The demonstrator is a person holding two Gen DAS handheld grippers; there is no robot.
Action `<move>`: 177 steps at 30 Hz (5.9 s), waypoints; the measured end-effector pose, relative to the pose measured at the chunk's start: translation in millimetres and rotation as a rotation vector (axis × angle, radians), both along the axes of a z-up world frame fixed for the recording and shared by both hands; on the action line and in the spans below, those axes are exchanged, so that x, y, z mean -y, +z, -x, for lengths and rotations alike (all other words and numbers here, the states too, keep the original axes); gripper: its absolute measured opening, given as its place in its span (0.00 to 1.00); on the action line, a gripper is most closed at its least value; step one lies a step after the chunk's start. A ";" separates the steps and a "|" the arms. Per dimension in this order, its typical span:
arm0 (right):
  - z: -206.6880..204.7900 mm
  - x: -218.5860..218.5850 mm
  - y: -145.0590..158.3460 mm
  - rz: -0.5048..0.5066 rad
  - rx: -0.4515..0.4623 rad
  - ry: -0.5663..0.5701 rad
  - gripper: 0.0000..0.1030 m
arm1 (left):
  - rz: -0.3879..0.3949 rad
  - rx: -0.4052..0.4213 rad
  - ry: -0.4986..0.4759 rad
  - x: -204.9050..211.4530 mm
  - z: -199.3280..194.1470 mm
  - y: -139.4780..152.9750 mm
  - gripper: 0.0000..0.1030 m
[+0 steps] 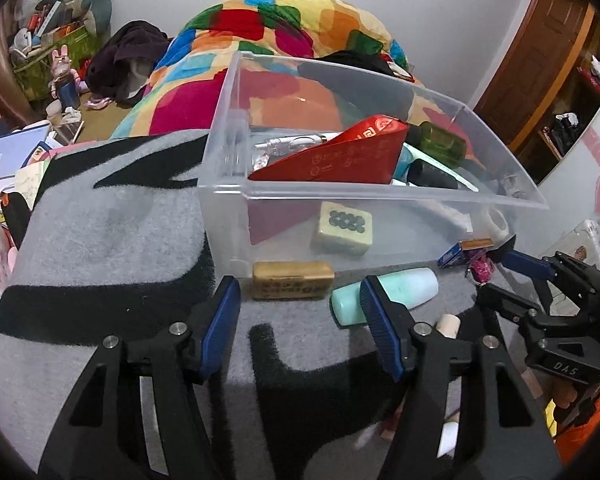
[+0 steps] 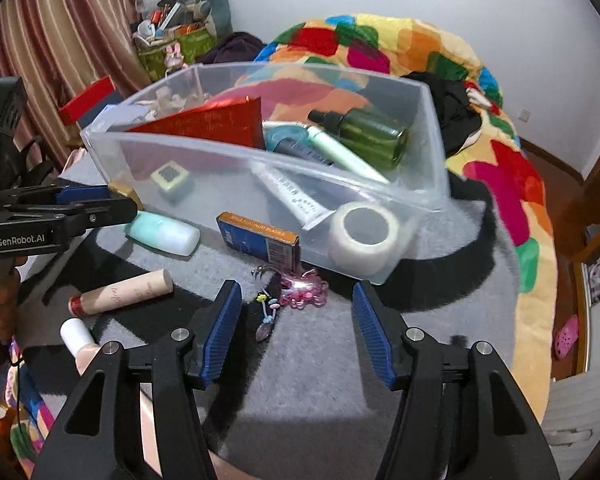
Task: Organize objects
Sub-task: 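Grasp the tan wooden block with the left tool while the right tool grasps the pink hair tie, then drop the wooden block and pink hair tie into the box with both tools, then grasp the cream cosmetic tube with the left tool while the right tool grasps the beige tube, then lower both tubes into the box and open both tools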
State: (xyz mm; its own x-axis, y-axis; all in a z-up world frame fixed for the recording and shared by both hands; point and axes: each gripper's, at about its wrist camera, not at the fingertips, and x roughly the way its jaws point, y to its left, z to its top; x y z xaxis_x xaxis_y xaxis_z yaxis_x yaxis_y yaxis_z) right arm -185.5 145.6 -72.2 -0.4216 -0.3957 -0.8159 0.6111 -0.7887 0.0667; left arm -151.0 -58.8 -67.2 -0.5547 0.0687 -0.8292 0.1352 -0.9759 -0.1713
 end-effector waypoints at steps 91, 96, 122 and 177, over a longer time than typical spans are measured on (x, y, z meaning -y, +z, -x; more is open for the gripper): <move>-74.6 4.1 33.6 0.086 -0.014 0.190 0.59 | -0.047 -0.040 -0.242 -54.3 -32.6 10.8 0.56; -86.4 12.5 17.1 0.069 0.029 0.229 0.59 | 0.018 -0.030 -0.250 -62.2 -30.4 0.1 0.32; -68.5 32.0 5.4 0.029 0.028 0.160 0.40 | 0.077 -0.126 -0.135 -23.4 -78.7 -2.4 0.15; 40.0 34.0 73.6 0.138 -0.061 -0.096 0.29 | -0.047 -0.214 -0.202 -28.5 25.3 74.9 0.14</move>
